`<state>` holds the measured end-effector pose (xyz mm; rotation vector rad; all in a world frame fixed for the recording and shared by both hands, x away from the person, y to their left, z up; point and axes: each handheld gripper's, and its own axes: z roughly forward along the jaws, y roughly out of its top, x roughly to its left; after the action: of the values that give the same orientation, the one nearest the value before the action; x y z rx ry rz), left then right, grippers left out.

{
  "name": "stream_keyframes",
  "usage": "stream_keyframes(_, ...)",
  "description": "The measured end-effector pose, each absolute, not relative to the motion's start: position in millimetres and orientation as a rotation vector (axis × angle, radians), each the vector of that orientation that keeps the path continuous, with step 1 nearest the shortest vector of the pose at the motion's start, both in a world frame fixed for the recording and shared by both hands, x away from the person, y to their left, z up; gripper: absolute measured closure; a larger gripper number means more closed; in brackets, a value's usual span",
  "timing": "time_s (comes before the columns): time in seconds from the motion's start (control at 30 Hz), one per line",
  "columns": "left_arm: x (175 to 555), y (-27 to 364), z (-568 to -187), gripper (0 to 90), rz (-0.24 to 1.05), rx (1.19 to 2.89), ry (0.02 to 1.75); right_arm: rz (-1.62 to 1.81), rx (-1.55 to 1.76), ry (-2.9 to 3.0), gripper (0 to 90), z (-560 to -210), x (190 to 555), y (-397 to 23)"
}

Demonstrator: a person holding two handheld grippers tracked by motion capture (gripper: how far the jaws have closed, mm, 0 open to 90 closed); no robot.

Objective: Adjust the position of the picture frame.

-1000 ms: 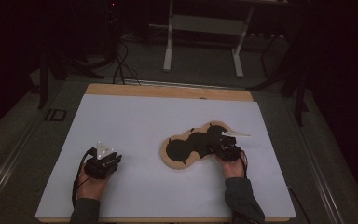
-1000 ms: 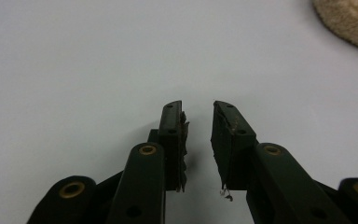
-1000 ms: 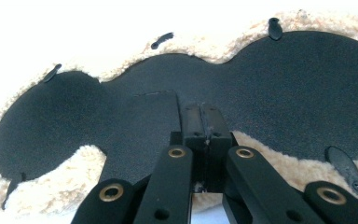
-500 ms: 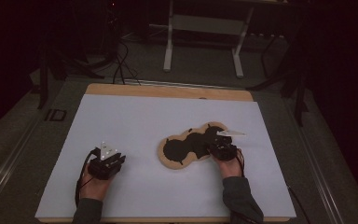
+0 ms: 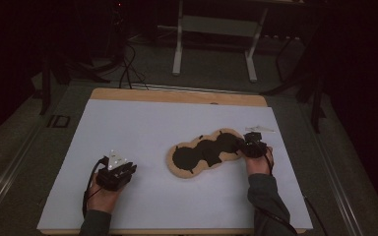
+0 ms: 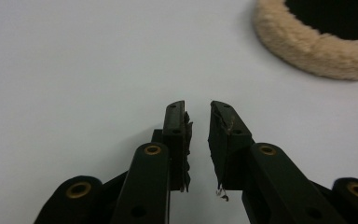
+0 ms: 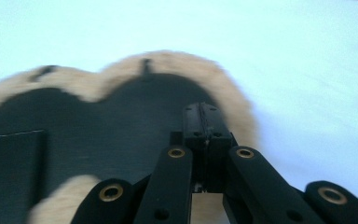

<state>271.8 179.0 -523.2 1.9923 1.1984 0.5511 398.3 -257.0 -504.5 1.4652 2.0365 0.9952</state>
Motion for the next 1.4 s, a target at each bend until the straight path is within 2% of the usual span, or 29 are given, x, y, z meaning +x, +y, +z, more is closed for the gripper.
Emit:
stream_keyframes(0.2,273.9,159.8,-524.2,78.5,0.516,2.014,1.159,0.959,1.550,1.985,90.0,-511.2,404.7,-275.1)
stream_keyframes(0.5,277.0,130.6,-530.4,89.5,0.500,2.102,1.098,0.880,1.571,1.963,90.0,-511.7,415.1,-282.6)
stream_keyframes(0.73,277.8,121.4,-531.3,89.9,0.492,2.109,1.089,0.805,1.576,2.020,90.0,-523.4,420.4,-280.9)
stream_keyframes(1.07,279.8,109.2,-536.3,89.2,0.486,2.148,1.071,0.889,1.616,2.057,90.0,-528.3,418.2,-287.4)
stream_keyframes(1.4,282.7,106.9,-537.9,88.5,0.475,2.140,1.096,0.910,1.537,2.130,90.0,-528.7,410.5,-271.5)
